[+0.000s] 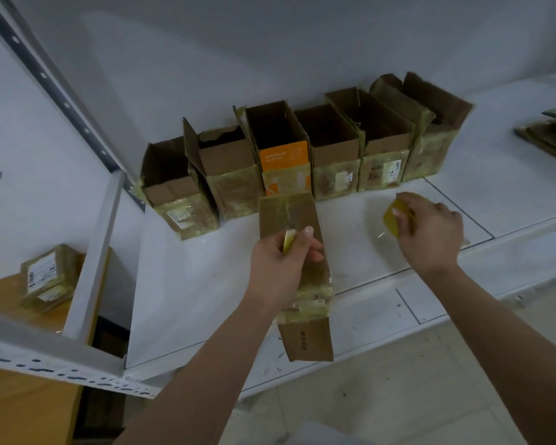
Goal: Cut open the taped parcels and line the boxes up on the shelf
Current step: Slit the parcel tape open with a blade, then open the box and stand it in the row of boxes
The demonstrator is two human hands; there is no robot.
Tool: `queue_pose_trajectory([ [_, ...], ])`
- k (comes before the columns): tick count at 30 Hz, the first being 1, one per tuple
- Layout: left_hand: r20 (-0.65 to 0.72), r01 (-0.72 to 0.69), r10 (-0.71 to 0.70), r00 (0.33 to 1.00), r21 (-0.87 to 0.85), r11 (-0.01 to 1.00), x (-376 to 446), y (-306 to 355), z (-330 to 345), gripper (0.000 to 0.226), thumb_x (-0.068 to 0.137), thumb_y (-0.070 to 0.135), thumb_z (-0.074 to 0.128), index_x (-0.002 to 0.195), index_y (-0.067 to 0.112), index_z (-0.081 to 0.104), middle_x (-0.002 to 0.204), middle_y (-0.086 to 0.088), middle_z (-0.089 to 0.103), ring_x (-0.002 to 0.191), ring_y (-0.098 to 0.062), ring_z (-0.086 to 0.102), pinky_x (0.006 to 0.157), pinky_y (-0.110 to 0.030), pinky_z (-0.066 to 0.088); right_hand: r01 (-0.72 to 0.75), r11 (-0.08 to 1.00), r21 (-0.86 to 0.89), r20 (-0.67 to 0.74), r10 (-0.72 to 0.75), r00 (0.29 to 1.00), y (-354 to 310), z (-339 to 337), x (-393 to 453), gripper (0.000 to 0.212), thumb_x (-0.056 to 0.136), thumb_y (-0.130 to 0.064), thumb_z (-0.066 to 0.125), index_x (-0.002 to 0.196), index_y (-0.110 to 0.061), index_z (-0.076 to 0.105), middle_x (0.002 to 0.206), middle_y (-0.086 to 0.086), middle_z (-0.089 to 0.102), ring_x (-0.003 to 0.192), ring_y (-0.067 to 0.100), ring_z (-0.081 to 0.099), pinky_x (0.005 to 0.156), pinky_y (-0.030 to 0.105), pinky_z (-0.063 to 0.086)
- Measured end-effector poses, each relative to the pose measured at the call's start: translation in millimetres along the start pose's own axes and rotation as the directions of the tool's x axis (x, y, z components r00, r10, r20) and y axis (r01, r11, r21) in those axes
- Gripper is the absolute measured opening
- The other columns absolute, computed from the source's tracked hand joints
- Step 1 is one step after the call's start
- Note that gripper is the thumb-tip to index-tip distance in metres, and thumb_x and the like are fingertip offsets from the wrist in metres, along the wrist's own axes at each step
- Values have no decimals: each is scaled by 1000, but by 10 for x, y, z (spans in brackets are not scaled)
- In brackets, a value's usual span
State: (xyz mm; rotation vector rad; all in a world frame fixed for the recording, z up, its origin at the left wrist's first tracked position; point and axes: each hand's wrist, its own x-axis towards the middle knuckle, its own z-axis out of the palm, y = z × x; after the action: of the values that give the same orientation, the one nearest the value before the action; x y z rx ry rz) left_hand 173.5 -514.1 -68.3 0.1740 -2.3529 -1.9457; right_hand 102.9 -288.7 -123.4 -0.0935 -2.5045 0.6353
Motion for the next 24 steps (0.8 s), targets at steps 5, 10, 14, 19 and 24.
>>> queue_pose_trajectory([
  [5, -11, -2, 2, 1000, -73, 997, 1, -12, -8, 39, 98, 35, 54, 66, 19, 69, 56, 3, 61, 40, -5, 44, 42, -17, 34, -119, 993, 7, 413, 106, 905, 93, 195, -65, 35, 90, -13, 64, 124, -5, 62, 112, 23, 67, 108, 42, 58, 92, 45, 46],
  [10, 0, 26, -26, 1000, -128, 991, 31, -28, 11, 39, 98, 33, 55, 67, 13, 68, 53, 2, 55, 39, -8, 41, 40, -18, 33, 339, 843, 417, 125, -422, 898, -583, -23, -123, 24, 90, -25, 59, 103, -13, 75, 114, 3, 69, 104, 26, 57, 94, 29, 38],
  [14, 42, 46, -37, 998, -221, 974, 104, -46, -304, 36, 98, 36, 53, 76, 15, 71, 60, 3, 56, 42, -6, 40, 41, -17, 32, 238, 830, 505, 328, -440, 836, -814, -41, -311, 12, 86, -13, 74, 96, -13, 78, 121, 5, 67, 108, 28, 55, 93, 36, 45],
  [19, -160, 171, -119, 980, 364, 916, 218, -444, -1039, 30, 102, 32, 48, 86, 17, 68, 79, 1, 67, 65, -15, 55, 59, -26, 44, 110, 843, 527, 396, -357, 846, -828, -55, -362, 21, 84, -29, 73, 102, -18, 77, 133, 0, 61, 113, 19, 58, 100, 36, 44],
  [24, -119, 176, -131, 984, 559, 810, 36, -761, -1102, 54, 95, 44, 55, 138, 12, 50, 137, -11, 54, 120, -24, 54, 92, -27, 40, 34, 864, 503, 479, -312, 820, -901, -126, -440, 65, 69, -68, 56, 113, -24, 73, 144, -8, 50, 128, 17, 51, 107, 24, 34],
])
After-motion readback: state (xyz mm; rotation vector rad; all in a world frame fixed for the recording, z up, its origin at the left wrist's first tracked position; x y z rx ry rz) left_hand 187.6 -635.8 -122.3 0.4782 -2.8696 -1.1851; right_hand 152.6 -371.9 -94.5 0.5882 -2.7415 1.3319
